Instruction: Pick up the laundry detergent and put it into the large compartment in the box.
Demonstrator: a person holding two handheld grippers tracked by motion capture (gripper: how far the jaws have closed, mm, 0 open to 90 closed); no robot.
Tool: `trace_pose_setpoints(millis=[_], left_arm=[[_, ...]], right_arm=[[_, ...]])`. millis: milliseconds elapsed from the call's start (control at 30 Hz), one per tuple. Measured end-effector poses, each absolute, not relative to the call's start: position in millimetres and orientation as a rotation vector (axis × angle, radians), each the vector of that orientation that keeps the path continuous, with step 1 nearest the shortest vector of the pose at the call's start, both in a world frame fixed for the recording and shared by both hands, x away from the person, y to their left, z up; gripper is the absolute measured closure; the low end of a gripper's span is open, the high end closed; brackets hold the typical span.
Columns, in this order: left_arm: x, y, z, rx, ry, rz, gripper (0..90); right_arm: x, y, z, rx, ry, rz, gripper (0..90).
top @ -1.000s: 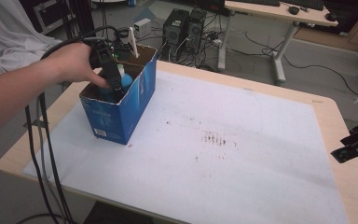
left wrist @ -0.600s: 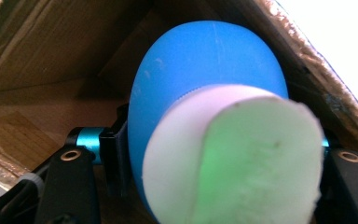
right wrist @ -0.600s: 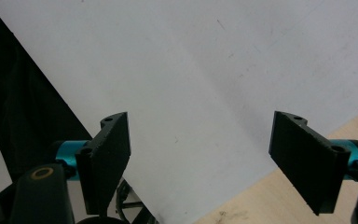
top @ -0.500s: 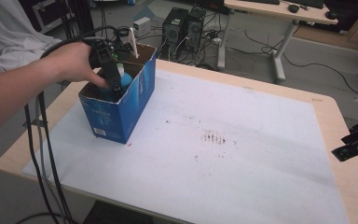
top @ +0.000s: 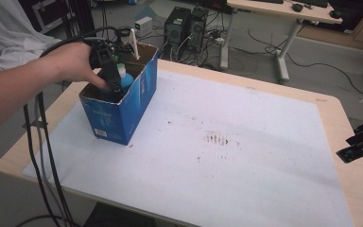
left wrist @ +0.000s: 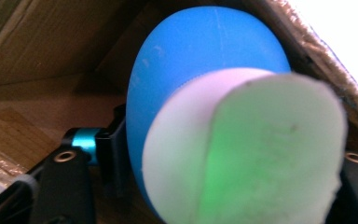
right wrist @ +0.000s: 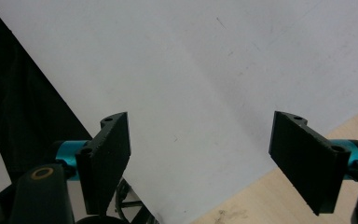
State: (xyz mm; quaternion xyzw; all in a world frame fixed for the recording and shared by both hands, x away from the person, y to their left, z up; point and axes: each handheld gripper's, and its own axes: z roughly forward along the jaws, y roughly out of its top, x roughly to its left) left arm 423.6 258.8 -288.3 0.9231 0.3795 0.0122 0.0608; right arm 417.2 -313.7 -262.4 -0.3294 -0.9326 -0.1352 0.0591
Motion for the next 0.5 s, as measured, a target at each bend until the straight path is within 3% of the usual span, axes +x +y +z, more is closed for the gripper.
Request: trace_pose_setpoints(millis=[500], left_arm=[[420.1, 258.5, -274.5, 2.805, 1.121, 0.091, 20.8]], right_arm=[[416.0, -315.1, -262.8, -1.000, -2.822, -0.419, 20.0]])
